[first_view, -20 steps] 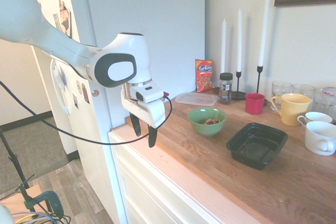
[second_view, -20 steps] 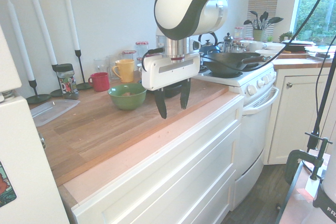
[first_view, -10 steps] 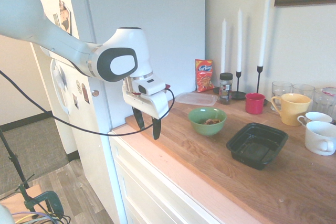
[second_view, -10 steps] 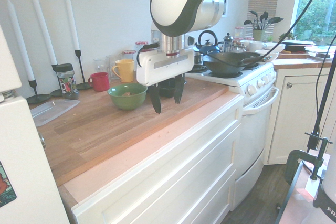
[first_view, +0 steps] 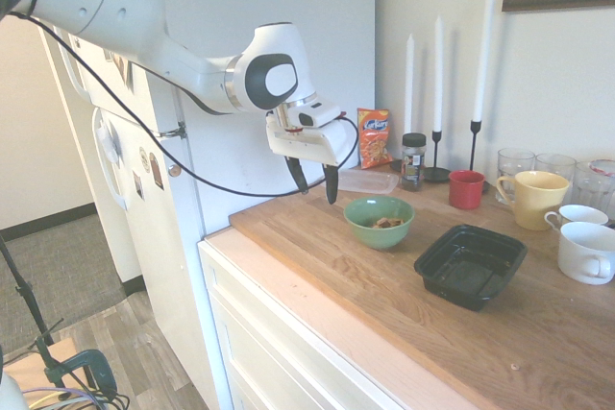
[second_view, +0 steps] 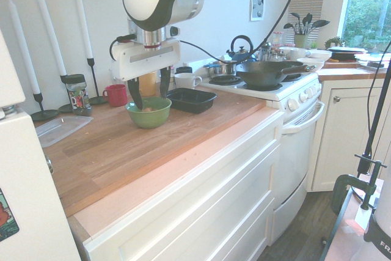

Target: Pour the cereal into the box

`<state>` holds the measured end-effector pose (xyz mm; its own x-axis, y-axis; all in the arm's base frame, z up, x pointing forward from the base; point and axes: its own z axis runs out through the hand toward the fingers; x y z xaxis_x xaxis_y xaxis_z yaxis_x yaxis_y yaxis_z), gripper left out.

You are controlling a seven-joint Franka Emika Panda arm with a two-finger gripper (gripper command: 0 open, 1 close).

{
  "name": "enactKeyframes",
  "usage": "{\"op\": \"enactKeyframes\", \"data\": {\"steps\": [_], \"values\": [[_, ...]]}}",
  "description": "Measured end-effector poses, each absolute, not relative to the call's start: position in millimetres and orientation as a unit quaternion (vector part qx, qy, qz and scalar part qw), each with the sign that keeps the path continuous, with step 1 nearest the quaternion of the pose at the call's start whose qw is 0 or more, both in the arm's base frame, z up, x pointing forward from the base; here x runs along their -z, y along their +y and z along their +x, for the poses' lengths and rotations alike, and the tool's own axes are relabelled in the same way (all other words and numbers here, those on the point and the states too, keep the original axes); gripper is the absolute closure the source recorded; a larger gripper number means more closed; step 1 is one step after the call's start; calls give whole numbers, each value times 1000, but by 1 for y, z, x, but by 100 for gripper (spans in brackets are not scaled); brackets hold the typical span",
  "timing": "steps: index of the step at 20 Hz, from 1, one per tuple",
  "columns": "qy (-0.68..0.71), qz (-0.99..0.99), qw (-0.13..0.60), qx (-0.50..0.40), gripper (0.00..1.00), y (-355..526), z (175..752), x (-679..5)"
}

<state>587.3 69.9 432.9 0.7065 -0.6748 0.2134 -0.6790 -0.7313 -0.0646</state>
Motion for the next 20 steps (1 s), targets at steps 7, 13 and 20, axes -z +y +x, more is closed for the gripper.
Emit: {"op": "enactKeyframes", "data": {"steps": [7, 13, 20], "values": [[-372, 922, 27, -103, 0, 83, 663, -392], [-377, 921, 42, -90, 0, 91, 689, -356], [-394, 916, 46, -67, 100, 80, 696, -328]]}}
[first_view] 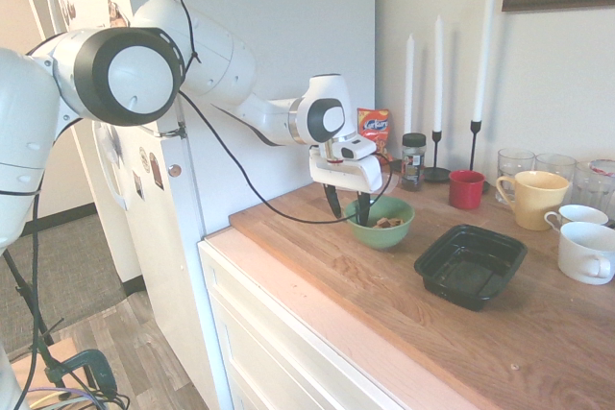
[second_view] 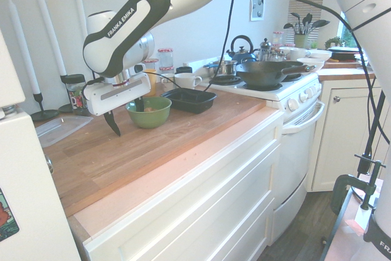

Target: Pour the cereal into the box

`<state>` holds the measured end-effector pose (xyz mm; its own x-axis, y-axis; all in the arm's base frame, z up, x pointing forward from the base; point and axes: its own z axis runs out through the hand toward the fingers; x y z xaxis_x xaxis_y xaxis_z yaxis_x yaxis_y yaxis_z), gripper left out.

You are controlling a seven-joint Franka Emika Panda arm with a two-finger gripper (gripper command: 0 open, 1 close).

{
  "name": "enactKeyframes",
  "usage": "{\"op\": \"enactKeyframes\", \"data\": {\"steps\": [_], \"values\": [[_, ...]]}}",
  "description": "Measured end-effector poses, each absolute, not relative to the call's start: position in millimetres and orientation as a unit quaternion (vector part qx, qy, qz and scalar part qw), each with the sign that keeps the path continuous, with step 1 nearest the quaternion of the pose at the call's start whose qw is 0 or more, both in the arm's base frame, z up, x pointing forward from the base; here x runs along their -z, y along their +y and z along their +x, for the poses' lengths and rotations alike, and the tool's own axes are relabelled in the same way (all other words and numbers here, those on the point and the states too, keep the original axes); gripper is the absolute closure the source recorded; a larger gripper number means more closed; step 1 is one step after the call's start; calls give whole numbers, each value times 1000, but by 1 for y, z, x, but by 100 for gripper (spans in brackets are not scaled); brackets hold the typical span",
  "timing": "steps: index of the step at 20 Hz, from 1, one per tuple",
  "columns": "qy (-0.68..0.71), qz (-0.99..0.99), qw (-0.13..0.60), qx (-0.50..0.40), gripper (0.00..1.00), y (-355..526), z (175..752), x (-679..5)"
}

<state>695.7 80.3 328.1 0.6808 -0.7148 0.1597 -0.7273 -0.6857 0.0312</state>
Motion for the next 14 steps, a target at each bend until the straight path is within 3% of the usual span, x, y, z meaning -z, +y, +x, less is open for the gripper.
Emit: {"op": "enactKeyframes", "data": {"steps": [14], "values": [[-411, 909, 43, -52, 100, 54, 695, -325]]}}
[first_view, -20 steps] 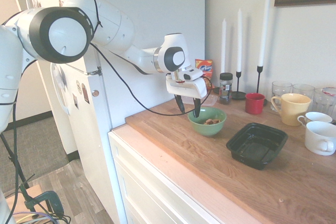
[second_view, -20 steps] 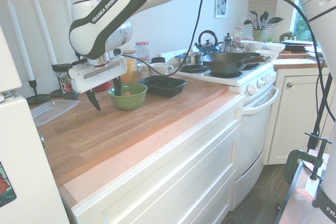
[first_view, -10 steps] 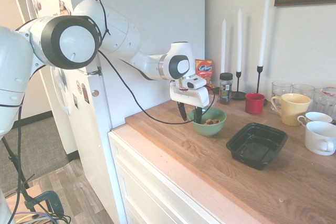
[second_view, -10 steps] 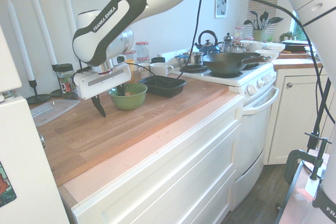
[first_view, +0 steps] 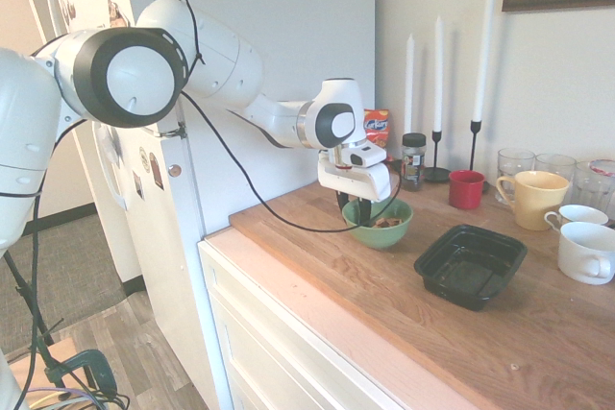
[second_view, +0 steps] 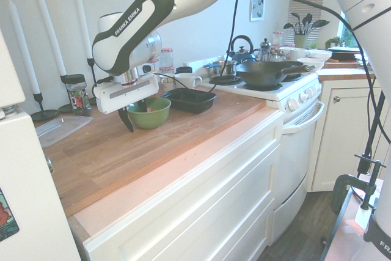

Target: Pour the cereal into the box

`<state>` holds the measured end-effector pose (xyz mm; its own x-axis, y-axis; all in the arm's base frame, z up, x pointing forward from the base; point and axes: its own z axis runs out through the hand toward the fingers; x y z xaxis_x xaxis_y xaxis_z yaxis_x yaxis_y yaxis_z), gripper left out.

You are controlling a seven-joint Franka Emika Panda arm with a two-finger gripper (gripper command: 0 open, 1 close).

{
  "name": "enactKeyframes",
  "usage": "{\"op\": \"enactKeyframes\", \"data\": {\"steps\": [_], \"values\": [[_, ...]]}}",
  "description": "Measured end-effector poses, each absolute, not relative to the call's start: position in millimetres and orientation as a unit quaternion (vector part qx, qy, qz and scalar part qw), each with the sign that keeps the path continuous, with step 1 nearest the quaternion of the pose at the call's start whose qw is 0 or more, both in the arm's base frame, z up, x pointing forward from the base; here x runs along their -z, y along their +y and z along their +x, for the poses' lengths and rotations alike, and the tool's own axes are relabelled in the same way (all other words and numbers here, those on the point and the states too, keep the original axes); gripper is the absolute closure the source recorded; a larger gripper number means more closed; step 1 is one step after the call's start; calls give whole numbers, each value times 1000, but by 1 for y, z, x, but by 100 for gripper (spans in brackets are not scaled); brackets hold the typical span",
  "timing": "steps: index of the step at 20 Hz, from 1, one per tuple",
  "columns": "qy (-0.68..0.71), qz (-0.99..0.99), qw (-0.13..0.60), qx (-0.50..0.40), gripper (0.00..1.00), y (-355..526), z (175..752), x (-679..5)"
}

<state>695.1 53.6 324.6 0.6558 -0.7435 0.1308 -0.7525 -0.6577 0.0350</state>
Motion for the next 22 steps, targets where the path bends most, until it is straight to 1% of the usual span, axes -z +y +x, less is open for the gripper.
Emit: {"op": "enactKeyframes", "data": {"steps": [14, 22], "values": [[-402, 913, 46, -48, 100, 52, 700, -336], [-397, 916, 37, -49, 100, 32, 704, -370]]}}
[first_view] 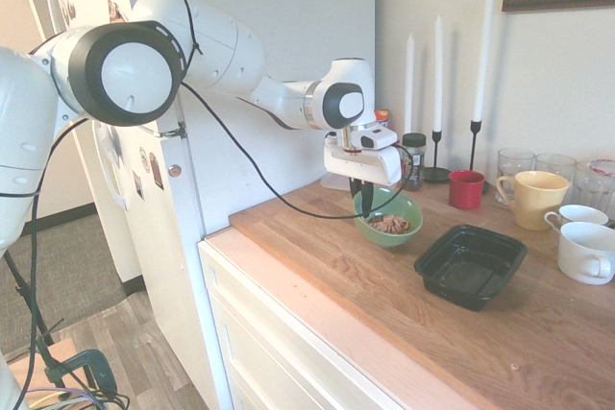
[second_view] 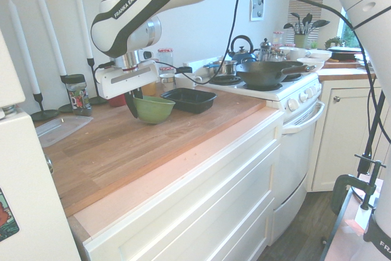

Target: Pour the cereal into the box

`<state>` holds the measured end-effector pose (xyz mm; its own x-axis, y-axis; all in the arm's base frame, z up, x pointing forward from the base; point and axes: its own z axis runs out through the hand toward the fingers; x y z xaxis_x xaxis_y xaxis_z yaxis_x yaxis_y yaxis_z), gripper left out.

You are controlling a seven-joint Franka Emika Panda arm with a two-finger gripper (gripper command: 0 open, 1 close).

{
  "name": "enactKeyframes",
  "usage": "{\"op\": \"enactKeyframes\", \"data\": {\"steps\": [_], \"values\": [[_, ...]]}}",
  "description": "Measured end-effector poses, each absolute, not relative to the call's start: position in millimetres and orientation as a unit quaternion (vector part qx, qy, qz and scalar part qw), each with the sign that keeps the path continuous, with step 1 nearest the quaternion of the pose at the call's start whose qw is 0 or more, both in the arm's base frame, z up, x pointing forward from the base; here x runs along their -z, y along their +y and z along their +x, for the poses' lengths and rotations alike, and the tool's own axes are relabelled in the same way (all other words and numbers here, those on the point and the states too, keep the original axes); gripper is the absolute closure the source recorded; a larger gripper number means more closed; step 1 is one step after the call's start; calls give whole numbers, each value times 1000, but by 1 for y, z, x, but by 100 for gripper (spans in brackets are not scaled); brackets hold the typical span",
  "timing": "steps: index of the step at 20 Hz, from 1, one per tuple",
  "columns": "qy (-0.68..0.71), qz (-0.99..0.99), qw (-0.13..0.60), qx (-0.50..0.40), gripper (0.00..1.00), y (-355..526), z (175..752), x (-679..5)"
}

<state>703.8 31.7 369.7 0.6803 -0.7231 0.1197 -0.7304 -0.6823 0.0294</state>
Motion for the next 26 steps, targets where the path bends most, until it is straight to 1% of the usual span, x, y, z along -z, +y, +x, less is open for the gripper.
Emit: {"op": "enactKeyframes", "data": {"steps": [3, 6, 11, 15, 23, 26], "values": [[-392, 917, 32, -58, 100, 14, 702, -391], [-389, 919, 21, -64, 100, -11, 693, -431], [-391, 919, -21, -52, 100, -59, 673, -482], [-378, 922, -89, -10, 100, -83, 660, -491], [-380, 907, -177, 41, 100, -132, 640, -493], [-376, 896, -228, 62, 100, -140, 636, -490]]}}
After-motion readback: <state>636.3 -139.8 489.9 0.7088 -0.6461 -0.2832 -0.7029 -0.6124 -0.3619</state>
